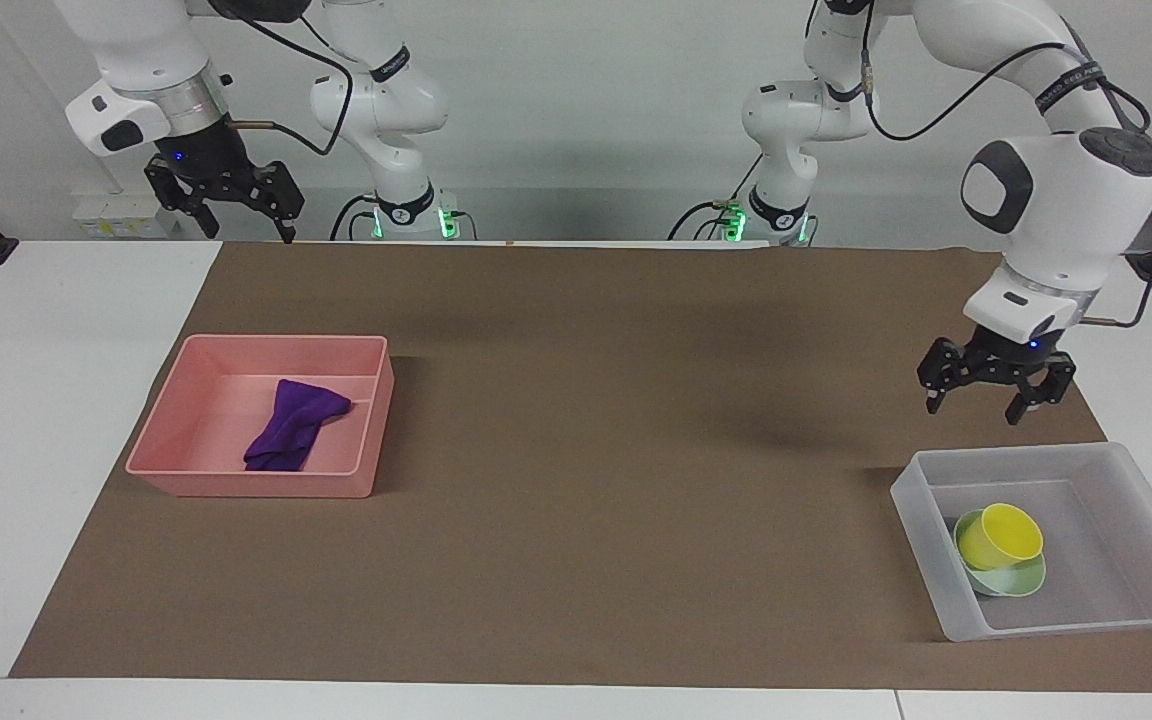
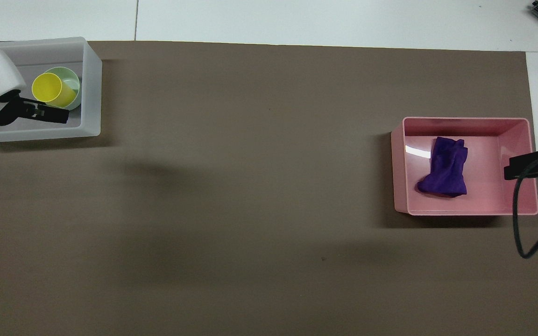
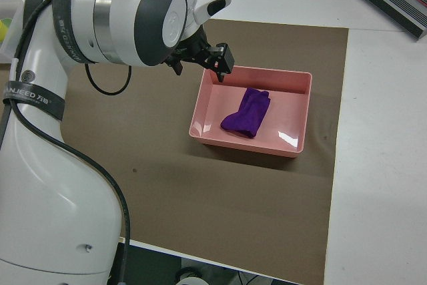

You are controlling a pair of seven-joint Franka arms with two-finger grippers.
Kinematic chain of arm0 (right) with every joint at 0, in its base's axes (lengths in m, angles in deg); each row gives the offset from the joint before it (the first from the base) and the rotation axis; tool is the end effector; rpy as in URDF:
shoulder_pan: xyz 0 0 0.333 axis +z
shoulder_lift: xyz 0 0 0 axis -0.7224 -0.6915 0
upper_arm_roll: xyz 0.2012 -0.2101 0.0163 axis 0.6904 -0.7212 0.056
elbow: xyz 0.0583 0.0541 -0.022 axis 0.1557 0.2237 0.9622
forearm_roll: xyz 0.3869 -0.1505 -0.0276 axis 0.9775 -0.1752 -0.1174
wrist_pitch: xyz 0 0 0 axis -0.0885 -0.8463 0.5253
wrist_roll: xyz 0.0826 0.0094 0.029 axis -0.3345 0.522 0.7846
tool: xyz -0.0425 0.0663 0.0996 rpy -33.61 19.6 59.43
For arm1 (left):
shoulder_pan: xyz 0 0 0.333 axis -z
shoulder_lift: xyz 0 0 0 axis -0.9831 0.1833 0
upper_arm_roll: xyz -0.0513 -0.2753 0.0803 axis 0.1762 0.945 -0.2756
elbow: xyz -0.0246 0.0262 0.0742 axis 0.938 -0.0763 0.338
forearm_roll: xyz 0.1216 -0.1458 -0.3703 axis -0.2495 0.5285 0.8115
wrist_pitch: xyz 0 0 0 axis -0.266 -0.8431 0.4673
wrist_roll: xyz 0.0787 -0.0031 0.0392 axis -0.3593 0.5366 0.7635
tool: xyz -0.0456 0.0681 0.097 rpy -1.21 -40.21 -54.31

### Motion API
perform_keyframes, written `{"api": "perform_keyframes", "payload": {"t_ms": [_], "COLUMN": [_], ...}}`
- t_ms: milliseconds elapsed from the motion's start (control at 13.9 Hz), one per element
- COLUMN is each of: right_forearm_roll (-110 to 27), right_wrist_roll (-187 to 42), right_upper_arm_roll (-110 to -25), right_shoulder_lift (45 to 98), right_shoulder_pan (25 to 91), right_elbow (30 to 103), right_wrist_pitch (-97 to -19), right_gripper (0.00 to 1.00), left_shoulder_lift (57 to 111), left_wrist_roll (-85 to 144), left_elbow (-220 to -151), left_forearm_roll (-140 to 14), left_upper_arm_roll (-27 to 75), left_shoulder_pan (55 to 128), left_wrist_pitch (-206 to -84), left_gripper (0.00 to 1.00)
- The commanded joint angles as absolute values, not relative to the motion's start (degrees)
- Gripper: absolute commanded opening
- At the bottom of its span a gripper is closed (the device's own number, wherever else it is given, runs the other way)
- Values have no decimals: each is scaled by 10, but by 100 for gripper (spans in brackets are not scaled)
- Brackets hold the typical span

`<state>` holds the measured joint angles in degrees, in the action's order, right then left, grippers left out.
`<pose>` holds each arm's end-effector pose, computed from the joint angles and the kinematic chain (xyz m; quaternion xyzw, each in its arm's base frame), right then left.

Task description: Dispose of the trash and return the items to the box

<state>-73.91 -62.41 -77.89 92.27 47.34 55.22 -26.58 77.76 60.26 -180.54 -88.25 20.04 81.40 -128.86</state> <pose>0.5422 -0.0266 0.6049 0.9990 -0.0418 -0.0108 0.0104 0.6314 -0.0160 0.4715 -0.9818 0.1439 -0.1235 0.0139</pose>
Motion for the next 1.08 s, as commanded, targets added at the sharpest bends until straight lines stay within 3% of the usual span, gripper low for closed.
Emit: {"api": "perform_keyframes", "payload": {"t_ms": [0,216,647,1006], "right_forearm_roll": [-731,-731,-731,-731], "right_wrist_roll": [-635,-635,-635,-635], "right_upper_arm_roll": [-777,-777,-777,-777], "right_shoulder_lift": [939,939,939,939], "right_shoulder_pan": [466,466,466,466], "right_elbow": [572,573,573,573], "right_wrist_pitch": [-280,-280,-280,-280], "right_gripper": [100,100,100,100], "left_shoulder_lift": [697,690,764,757], "left_wrist_roll": [594,599,598,567], "left_elbow": [-1852,-1802,-1625,-1623], "left_forearm_roll": [-881,-882,-882,-883], "left_upper_arm_roll": [194,193,193,193], "left_shoulder_pan": [820,811,810,809], "left_wrist_pitch": [-1216,-1125,-985,-959], "left_gripper": [100,100,100,100]}}
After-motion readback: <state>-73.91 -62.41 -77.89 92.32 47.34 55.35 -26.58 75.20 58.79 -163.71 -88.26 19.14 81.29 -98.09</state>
